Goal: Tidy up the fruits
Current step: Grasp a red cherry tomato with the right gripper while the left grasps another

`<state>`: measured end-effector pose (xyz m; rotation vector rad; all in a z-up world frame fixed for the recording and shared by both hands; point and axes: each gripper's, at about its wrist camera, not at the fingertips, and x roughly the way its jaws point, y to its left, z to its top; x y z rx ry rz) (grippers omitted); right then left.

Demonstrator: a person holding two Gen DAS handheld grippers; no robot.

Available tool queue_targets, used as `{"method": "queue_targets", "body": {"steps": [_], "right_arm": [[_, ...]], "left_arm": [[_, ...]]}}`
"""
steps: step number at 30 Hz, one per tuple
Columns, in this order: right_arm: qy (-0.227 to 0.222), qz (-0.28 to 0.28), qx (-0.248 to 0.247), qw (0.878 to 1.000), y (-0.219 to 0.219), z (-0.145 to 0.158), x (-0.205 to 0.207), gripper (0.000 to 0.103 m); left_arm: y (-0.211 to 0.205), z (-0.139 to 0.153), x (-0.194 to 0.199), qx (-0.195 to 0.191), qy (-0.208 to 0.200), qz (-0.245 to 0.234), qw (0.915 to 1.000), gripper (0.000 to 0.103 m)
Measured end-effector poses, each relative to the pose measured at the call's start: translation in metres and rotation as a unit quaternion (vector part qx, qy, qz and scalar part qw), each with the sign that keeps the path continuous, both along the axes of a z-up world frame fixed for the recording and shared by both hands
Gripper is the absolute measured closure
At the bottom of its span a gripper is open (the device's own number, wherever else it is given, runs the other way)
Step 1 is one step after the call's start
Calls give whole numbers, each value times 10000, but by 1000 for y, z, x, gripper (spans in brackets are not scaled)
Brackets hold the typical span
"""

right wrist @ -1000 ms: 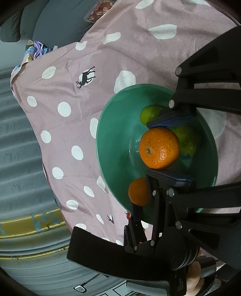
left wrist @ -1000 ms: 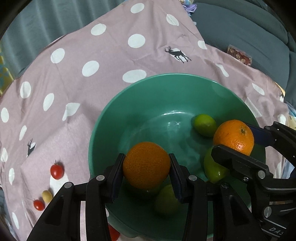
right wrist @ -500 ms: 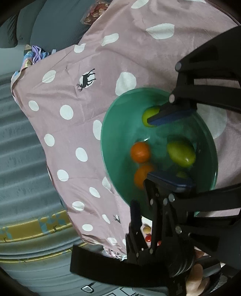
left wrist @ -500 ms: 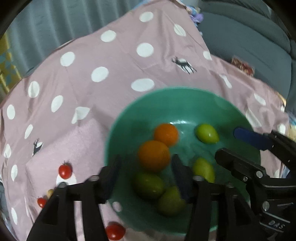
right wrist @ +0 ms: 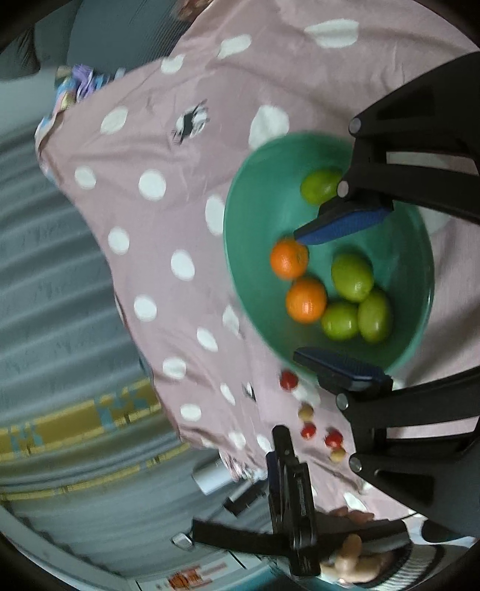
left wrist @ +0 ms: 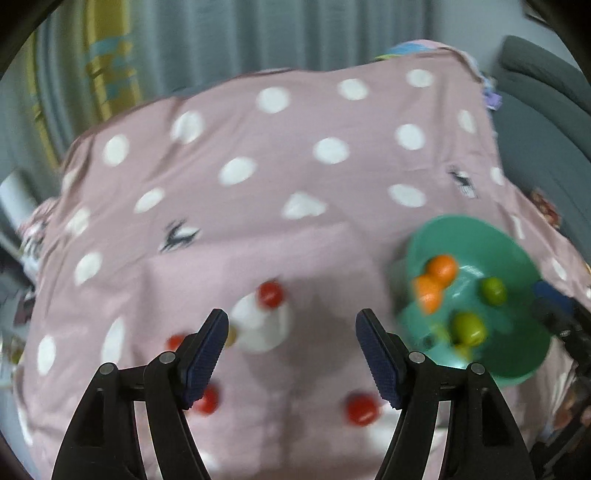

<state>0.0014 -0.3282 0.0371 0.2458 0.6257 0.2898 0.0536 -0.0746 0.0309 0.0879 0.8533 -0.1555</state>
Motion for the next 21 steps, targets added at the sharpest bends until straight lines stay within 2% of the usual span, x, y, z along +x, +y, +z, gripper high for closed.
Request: {"method": "queue_targets", "body": {"steps": [5, 9, 13, 18, 21], "right_arm": [[-228, 794, 110, 9965, 28, 10, -8, 44], [-185, 1458, 94, 9891, 59, 11, -12, 44], [120, 1941, -108, 9809, 92, 0, -11, 44], [678, 2060, -526, 9748, 127, -27, -1, 48], [846, 2078, -682, 9721, 141, -36, 6, 47]], "left_arm": [[47, -20, -16, -142, 241, 436, 9987, 32], [67, -34, -26, -211, 419, 495, 9977, 32], [75, -47, -30, -241, 544, 417, 9974, 32], [78, -55, -32, -363, 572, 250, 9974, 32], [80, -58, -33, -370, 559, 150, 9976, 32]]}}
